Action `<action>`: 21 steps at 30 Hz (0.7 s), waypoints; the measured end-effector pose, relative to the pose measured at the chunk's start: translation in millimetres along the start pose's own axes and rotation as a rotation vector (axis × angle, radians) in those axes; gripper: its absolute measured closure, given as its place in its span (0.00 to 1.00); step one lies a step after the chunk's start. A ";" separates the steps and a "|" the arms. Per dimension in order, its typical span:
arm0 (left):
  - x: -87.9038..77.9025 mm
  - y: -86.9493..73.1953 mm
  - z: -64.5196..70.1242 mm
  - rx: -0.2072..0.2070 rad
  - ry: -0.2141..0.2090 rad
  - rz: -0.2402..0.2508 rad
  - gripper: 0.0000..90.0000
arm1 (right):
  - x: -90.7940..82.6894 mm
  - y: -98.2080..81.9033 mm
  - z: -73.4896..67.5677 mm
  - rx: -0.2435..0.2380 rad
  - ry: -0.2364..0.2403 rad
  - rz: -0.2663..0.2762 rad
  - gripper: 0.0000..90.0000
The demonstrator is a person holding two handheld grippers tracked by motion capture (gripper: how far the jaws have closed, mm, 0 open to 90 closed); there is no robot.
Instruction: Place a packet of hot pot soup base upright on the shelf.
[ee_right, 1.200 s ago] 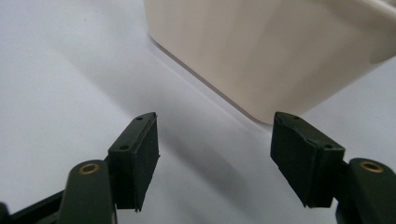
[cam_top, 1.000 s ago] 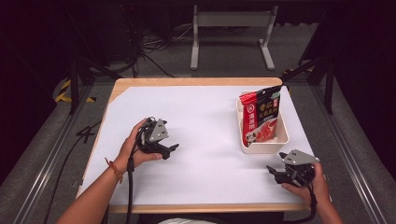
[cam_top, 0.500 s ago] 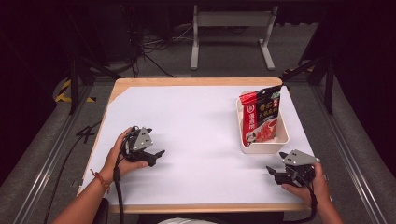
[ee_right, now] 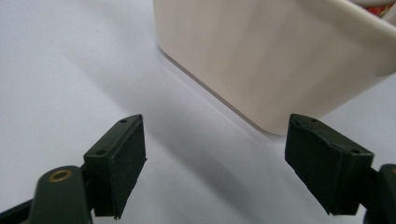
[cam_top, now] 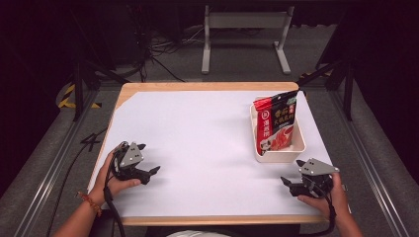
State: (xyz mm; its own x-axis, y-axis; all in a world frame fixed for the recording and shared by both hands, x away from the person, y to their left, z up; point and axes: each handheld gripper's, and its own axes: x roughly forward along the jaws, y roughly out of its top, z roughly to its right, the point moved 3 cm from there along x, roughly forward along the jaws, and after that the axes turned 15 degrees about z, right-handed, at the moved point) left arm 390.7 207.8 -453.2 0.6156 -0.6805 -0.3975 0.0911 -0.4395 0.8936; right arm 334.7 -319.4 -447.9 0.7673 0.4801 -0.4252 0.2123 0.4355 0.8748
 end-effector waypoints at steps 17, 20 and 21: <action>-35.2 -24.6 -4.9 -0.146 0.071 0.067 0.09 | -1.5 -0.9 2.8 0.019 -0.009 0.024 0.11; -37.8 -29.0 -3.1 -0.164 0.071 0.054 0.09 | -1.6 -1.0 3.3 0.017 -0.021 0.026 0.11; -37.8 -29.0 -3.1 -0.164 0.071 0.054 0.09 | -1.6 -1.0 3.3 0.017 -0.021 0.026 0.11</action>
State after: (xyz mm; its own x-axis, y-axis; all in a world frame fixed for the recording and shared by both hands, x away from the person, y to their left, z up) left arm 367.2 248.1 -463.5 0.6765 -0.6546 -0.3375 0.1790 -0.2984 0.9375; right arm 335.3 -323.1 -447.3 0.7855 0.4747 -0.3971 0.2021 0.4096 0.8896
